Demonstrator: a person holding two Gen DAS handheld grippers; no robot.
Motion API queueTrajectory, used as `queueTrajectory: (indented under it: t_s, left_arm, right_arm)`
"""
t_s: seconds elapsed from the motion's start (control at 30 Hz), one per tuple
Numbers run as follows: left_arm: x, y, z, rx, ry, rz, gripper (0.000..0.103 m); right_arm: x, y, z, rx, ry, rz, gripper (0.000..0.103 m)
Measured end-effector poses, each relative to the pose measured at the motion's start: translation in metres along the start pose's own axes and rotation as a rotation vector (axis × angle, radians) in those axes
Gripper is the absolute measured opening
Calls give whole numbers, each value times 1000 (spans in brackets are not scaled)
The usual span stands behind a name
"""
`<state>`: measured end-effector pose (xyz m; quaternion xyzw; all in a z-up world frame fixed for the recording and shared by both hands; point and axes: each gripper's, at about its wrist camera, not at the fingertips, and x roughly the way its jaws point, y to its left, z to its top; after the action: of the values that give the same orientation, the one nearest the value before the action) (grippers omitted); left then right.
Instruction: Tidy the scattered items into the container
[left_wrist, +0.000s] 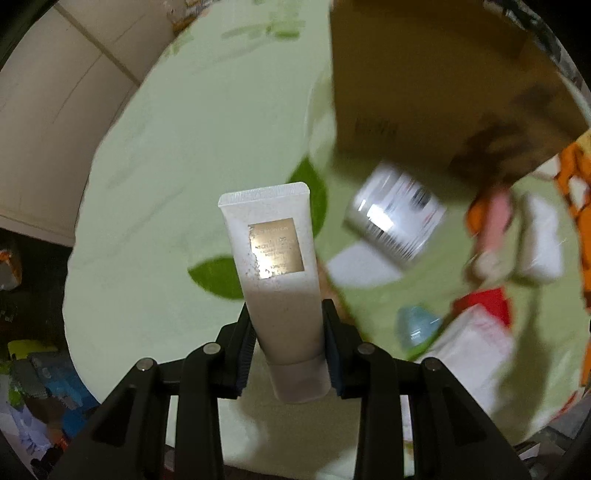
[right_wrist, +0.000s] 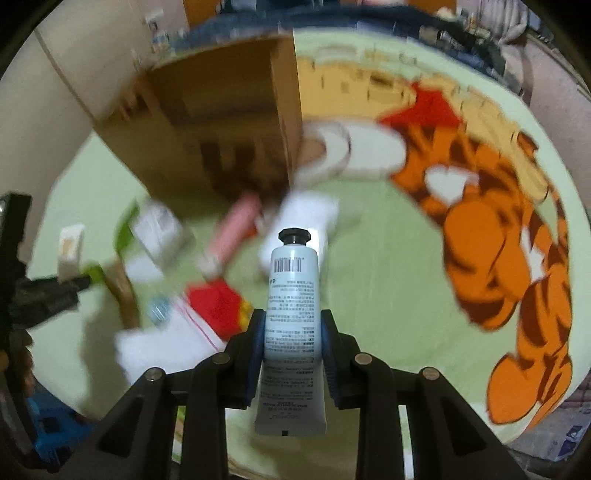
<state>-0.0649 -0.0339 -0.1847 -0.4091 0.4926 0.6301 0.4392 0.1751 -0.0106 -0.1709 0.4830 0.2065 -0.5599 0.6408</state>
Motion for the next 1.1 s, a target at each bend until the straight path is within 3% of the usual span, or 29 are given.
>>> queueTrajectory:
  t_s: [0.17,0.23,0.53,0.77,1.1]
  left_arm:
    - [-75,-27,11,7,-105,-55,34]
    - [-96,-26,35,12,-142,-74,34]
    - [-192,-21,68,38,-330,-129,34]
    - [-224,-16,86,38,-416,-127,34]
    - [-226,-17,106,41,-435,-134,34]
  right_arm:
    - [-54,16,50,-10,-154,41,29]
    - [-76,23,66,-21,-210,55,29]
    - [-130,51,107,-74,-363,85,29]
    - [-136,65,119,-121,-387,118,29]
    - [-133,68,127,-141,-384,124,29]
